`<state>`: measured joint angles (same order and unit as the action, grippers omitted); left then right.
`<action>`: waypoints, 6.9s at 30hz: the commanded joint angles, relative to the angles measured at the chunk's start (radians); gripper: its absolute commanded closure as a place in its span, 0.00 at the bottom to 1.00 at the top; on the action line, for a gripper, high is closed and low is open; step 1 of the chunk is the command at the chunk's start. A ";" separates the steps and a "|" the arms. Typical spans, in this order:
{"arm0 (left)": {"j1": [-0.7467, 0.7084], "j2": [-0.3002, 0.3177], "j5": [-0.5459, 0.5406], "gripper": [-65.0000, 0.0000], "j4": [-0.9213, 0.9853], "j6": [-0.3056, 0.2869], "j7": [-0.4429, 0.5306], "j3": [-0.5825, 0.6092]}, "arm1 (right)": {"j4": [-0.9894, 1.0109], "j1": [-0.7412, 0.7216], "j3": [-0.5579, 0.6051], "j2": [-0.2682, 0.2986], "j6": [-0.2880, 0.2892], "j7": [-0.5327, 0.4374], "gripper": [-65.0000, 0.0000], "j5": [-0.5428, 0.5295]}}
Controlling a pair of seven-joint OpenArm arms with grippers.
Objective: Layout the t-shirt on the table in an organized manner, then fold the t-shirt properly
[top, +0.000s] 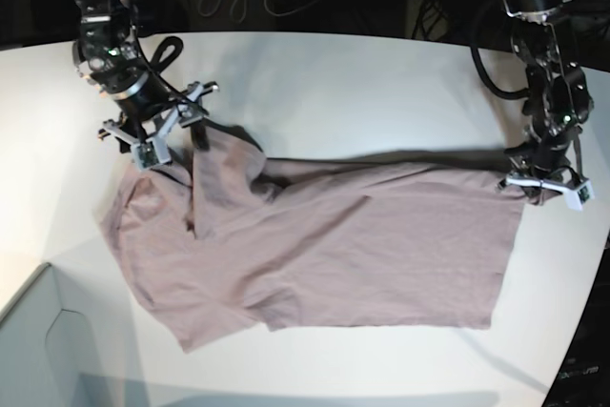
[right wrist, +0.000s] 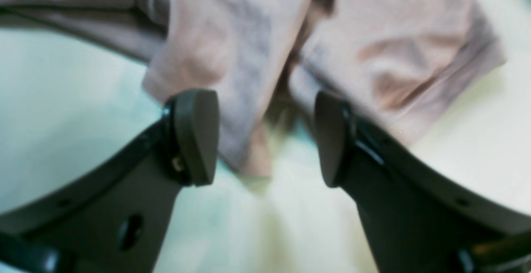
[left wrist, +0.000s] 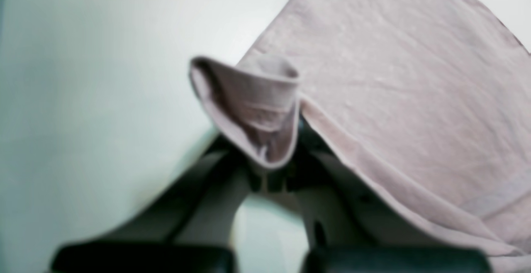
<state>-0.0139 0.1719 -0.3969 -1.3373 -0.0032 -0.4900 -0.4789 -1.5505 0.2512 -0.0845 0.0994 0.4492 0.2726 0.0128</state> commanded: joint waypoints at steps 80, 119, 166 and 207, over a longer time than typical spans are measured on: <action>-0.087 -0.061 -0.340 0.49 -0.017 -0.002 0.018 -0.143 | -0.170 -0.037 -0.191 0.029 0.004 0.245 0.55 -0.014; 0.156 0.022 -0.230 0.49 0.098 -0.001 0.100 0.012 | 0.818 -0.735 -0.053 0.256 -0.092 -0.094 1.00 -0.018; -0.153 0.001 -0.230 0.49 -0.103 -0.002 0.067 -0.186 | -0.210 0.026 -0.024 -0.125 0.027 0.482 1.00 0.013; -0.119 0.001 -0.230 0.49 0.015 -0.002 0.067 -0.180 | -0.121 -0.010 -0.156 -0.126 0.187 0.492 0.32 0.292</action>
<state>-0.1406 0.1574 -0.6216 -1.3060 0.0002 -0.4446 -0.6567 -1.6543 0.2424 -0.2401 -0.0254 0.6178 0.7723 0.3077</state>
